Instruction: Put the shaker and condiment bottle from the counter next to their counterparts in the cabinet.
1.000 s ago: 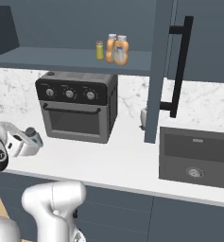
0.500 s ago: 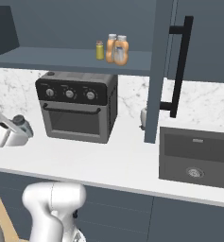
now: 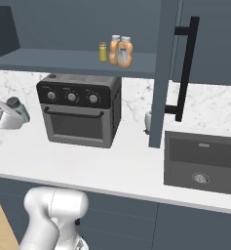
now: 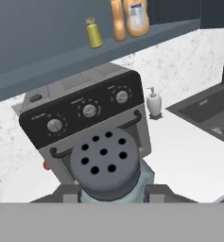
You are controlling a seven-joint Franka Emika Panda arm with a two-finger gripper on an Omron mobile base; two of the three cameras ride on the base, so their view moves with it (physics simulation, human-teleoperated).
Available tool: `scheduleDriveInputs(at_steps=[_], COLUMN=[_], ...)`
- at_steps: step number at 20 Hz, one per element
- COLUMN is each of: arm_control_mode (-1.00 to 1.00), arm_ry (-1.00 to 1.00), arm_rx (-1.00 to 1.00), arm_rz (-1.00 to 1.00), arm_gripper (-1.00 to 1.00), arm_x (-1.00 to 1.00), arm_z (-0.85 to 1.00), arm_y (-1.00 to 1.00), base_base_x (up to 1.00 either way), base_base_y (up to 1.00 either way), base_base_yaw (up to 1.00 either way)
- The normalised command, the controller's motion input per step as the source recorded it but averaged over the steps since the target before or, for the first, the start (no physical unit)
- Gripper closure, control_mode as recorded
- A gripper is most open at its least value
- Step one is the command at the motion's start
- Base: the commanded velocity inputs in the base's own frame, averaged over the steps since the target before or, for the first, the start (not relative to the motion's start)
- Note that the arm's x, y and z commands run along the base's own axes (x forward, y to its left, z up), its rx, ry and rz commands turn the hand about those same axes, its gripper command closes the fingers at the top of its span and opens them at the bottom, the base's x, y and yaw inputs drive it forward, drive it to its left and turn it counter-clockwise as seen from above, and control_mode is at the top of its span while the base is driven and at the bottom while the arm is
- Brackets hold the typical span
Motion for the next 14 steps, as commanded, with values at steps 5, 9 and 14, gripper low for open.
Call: scheduleDriveInputs(at_steps=[5, 9, 14], arm_control_mode=[-1.0, -1.0, -1.0], arm_ry=[-0.07, -0.05, -0.02], arm_rx=[0.0, 0.0, 0.0], arm_rz=[0.01, 0.03, 0.05], arm_gripper=[1.0, 1.0, 1.0], arm_x=[0.03, 0.12, 0.15], arm_z=[0.63, 0.65, 0.5], arm_y=[0.0, 0.0, 0.0], base_base_x=[0.0, 0.0, 0.0], base_base_y=[0.0, 0.0, 0.0], base_base_yaw=[0.0, 0.0, 0.0])
